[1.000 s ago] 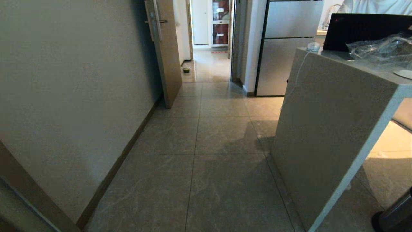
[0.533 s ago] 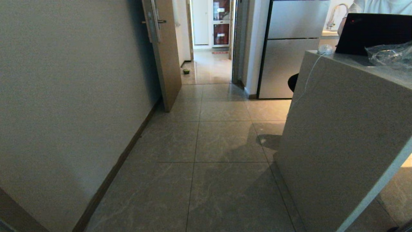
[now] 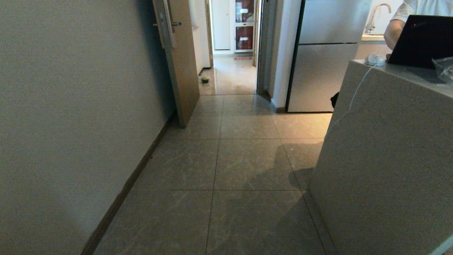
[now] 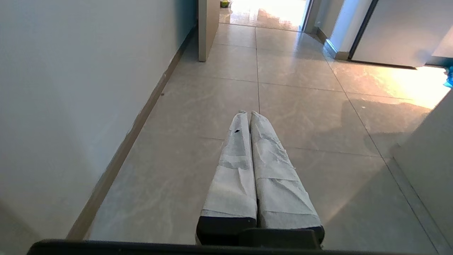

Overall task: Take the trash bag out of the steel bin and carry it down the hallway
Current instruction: Put the trash bag at the door

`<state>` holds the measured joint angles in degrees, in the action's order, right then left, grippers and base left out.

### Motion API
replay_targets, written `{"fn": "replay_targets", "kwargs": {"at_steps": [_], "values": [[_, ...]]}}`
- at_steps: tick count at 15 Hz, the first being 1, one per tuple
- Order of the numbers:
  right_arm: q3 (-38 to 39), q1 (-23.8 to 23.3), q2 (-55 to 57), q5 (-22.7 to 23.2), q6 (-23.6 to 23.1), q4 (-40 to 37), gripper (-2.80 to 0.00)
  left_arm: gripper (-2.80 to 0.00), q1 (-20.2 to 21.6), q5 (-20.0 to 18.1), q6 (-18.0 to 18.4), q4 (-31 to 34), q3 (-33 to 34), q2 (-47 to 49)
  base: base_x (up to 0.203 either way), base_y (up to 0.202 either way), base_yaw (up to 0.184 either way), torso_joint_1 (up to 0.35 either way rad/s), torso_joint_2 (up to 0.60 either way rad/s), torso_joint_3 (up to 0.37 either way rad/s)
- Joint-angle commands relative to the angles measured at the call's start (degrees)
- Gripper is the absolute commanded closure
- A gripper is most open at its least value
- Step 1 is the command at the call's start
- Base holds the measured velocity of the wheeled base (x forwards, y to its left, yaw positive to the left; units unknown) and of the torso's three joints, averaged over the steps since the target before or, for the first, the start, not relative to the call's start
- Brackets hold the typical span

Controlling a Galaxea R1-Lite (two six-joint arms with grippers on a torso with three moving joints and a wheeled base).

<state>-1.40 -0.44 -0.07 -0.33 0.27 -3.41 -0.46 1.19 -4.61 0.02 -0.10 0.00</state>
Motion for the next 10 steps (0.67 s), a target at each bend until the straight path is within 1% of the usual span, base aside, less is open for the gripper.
{"fn": "replay_targets", "kwargs": {"at_steps": [1,10], "values": [[0.0,0.0,0.0,0.0,0.0,0.0,0.00,0.00,0.0,0.0,0.0,0.0,0.0,0.0,0.195,0.000,0.003,0.002,0.00,-0.002],[0.0,0.0,0.0,0.0,0.0,0.0,0.00,0.00,0.0,0.0,-0.1,0.0,0.0,0.0,0.190,0.000,0.003,0.003,0.00,0.003]]}}
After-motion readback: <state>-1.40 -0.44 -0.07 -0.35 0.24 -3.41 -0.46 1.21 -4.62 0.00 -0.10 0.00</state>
